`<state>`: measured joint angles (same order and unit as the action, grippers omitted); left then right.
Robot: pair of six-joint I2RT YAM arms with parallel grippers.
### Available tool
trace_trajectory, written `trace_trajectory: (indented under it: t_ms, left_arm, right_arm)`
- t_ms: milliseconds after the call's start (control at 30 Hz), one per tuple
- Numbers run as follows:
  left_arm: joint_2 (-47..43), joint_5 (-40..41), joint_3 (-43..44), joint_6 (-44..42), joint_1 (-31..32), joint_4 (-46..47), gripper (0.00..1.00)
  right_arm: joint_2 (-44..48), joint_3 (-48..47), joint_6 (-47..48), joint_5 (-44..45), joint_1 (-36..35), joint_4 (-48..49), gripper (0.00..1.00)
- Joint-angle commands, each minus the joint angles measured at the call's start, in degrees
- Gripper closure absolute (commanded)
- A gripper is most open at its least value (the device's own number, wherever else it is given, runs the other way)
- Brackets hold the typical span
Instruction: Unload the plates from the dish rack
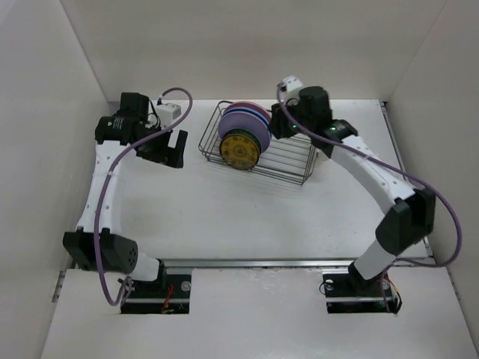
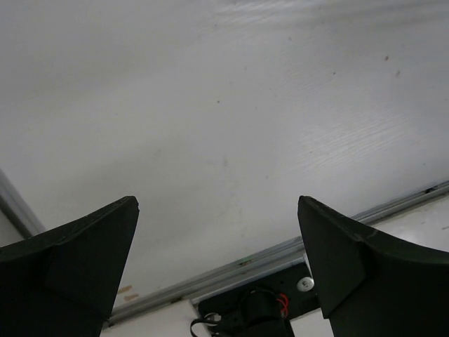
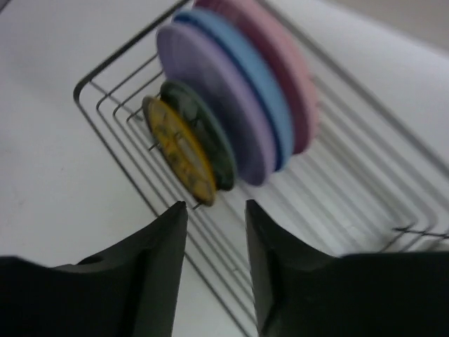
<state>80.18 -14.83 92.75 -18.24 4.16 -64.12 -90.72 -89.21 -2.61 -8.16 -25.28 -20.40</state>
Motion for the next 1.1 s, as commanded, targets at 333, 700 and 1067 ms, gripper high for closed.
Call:
trace_trajectory:
  t_ms: [333, 700, 1067]
  left_arm:
    - [8.0, -5.7, 2.9, 9.1, 0.2, 9.9, 0.05]
    - [9.0, -5.2, -0.5, 8.6, 0.2, 10.9, 0.05]
    - [6.8, -4.7, -3.5, 8.9, 0.2, 13.2, 0.08]
  right_arm:
    - [-20.7, -14.9, 7.5, 2.8, -6.6, -3.8, 0.6]
    - [-28.8, -19.7, 7.5, 1.9, -7.8, -5.4, 0.64]
    - [-26.9, -18.6, 9.3, 9.6, -10.4, -5.5, 1.0]
